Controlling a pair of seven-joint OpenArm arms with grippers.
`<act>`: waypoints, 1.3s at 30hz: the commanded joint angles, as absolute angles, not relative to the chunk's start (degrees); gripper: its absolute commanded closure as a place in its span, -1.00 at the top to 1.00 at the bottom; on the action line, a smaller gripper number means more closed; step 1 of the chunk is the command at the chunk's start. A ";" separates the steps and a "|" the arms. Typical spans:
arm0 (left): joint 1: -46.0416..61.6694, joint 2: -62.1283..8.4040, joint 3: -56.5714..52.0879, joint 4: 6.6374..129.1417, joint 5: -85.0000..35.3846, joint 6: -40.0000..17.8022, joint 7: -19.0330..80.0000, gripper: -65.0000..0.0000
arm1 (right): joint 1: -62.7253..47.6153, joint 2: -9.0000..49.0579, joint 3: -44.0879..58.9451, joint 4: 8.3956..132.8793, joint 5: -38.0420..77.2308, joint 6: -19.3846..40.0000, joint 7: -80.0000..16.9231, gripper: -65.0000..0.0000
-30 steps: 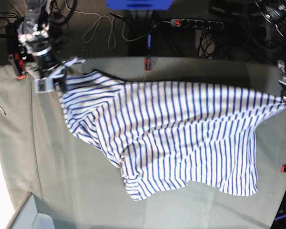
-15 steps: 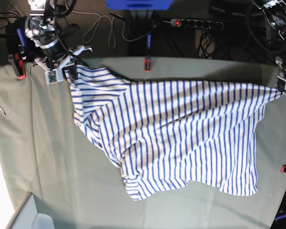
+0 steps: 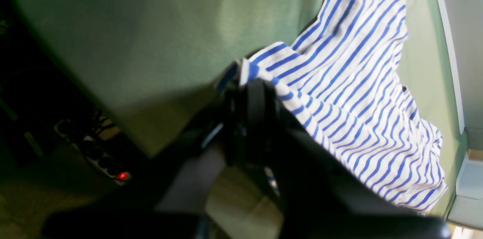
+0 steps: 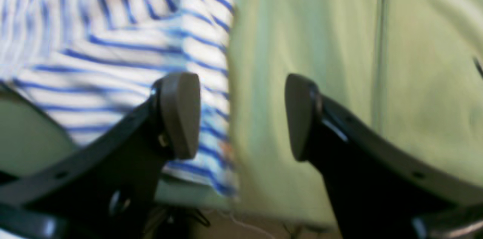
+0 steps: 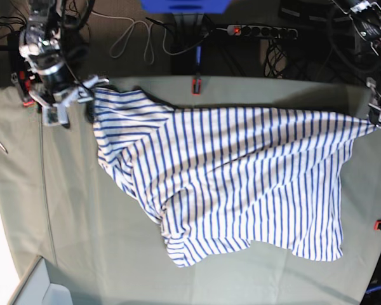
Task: Layout the t-shirt on the table in an organized manner, then fold the t-shirt properly
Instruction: 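Move the right gripper inward and regrasp the shirt corner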
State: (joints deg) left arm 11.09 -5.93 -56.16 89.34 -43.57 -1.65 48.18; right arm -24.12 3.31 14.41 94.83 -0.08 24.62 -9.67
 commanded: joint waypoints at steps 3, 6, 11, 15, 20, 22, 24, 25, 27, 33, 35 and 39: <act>10.86 -6.90 -56.40 90.24 -44.26 -1.98 47.43 -0.99 | -22.73 3.38 12.44 93.58 0.40 24.84 -8.31 0.13; 10.86 -6.90 -56.40 89.98 -44.00 -1.98 47.43 -0.99 | -22.02 3.38 10.77 91.56 0.40 24.75 -8.31 0.13; 10.86 -6.99 -56.40 89.89 -43.91 -1.98 47.43 -0.99 | -18.68 3.65 10.68 85.32 0.40 24.57 -8.31 0.13; 10.51 -6.81 -56.40 89.89 -43.91 -1.98 47.43 -0.99 | -16.57 4.88 10.68 80.75 0.31 24.48 -8.31 0.13; 9.36 -7.08 -54.64 87.69 -43.91 -1.98 47.43 -0.99 | -15.16 5.32 10.68 77.58 0.31 24.48 -8.31 0.10; 9.36 -7.08 -54.46 86.46 -43.91 -1.98 47.43 -0.99 | -15.34 5.41 10.68 77.49 0.31 24.75 -8.31 -0.07; 9.27 -7.16 -54.29 85.67 -43.91 -1.98 47.43 -0.99 | -15.69 6.02 10.59 77.58 0.31 24.75 -8.31 -0.36; 9.27 -7.16 -54.20 85.05 -43.91 -1.98 47.43 -0.99 | -15.69 6.20 10.51 77.58 0.31 24.75 -8.31 -0.55; 9.27 -7.43 -52.88 84.00 -43.91 -1.98 47.43 -0.99 | -15.69 6.20 10.68 77.58 0.31 24.75 -8.31 -0.98; 9.45 -8.57 -50.86 84.26 -43.91 -1.98 47.34 -0.99 | -18.68 6.46 10.77 81.27 0.40 24.75 -8.13 -1.00; 9.54 -8.57 -50.86 85.23 -43.91 -1.98 47.34 -0.99 | -19.91 6.29 10.77 84.00 0.40 24.75 -8.04 -1.00; 9.71 -8.57 -50.86 87.34 -43.91 -1.98 47.34 -0.99 | -21.14 6.20 10.77 87.78 0.40 24.75 -8.31 -1.00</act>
State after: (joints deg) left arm 9.80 -7.66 -50.63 86.28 -43.18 -1.65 47.92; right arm -20.84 5.85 10.59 86.85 -0.10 24.62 -9.65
